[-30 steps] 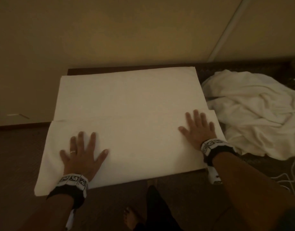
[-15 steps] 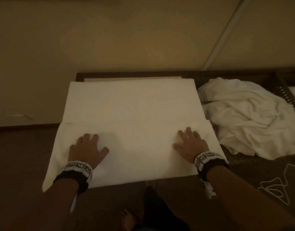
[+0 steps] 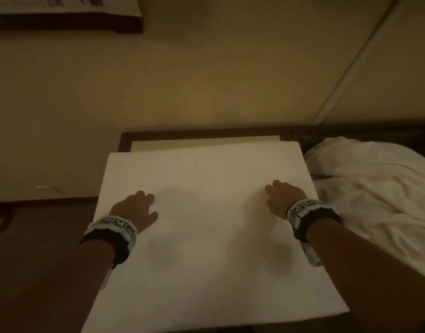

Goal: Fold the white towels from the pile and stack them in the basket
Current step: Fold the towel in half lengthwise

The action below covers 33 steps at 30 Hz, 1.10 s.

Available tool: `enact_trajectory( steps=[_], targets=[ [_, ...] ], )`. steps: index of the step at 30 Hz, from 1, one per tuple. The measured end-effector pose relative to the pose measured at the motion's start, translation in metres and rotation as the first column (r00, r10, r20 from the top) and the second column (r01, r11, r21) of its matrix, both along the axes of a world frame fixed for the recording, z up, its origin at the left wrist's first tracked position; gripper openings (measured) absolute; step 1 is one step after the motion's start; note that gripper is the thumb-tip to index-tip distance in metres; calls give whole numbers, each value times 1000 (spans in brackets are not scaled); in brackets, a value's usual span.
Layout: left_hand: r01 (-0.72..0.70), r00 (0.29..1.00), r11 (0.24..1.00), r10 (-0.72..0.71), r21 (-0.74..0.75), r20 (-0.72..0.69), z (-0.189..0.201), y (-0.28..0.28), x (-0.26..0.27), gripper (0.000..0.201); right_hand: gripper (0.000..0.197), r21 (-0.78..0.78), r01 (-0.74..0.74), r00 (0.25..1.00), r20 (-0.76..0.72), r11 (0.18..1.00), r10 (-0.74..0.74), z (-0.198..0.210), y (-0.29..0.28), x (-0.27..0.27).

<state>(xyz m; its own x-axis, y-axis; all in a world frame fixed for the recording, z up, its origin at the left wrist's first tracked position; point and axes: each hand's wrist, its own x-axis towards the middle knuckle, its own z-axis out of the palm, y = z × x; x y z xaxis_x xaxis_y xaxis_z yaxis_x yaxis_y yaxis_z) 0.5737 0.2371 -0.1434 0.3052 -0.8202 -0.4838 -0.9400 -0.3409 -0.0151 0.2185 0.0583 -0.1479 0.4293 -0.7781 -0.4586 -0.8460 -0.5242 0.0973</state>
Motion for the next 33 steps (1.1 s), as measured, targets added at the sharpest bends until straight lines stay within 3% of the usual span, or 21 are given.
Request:
enact_trajectory(
  steps=[3,6,11,15,19,22,25,30,33],
  targets=[
    [-14,1000,1000,14,-25,-7,-6,-39,18,45,42,-15,-9,999,34,1000,10,-6,-45,21],
    [-42,999,998,41,-43,-17,-14,-79,40,46,57,11,17,995,98,1000,-18,-11,-90,36],
    [-83,996,996,82,14,46,-22,-138,70,66,82,138,80,987,126,987,-97,-28,-153,44],
    [-27,984,998,17,55,180,-20,-168,72,78,77,101,54,990,124,993,-66,-31,-187,48],
    [-38,962,999,38,-5,271,-18,-193,69,56,64,18,85,991,106,996,-86,-25,-203,52],
    [3,954,999,12,-49,300,-17,-195,70,41,51,-27,74,993,97,997,-71,-19,-206,48],
    [25,970,995,0,-101,243,-10,-183,67,40,49,-22,95,990,110,995,-92,-11,-201,35],
    [103,978,980,-68,-173,195,27,-148,60,34,44,-84,93,991,109,992,-84,18,-173,12],
    [196,956,957,-138,-212,258,52,-120,51,28,40,-165,100,986,149,981,-75,37,-142,2]
  ],
)
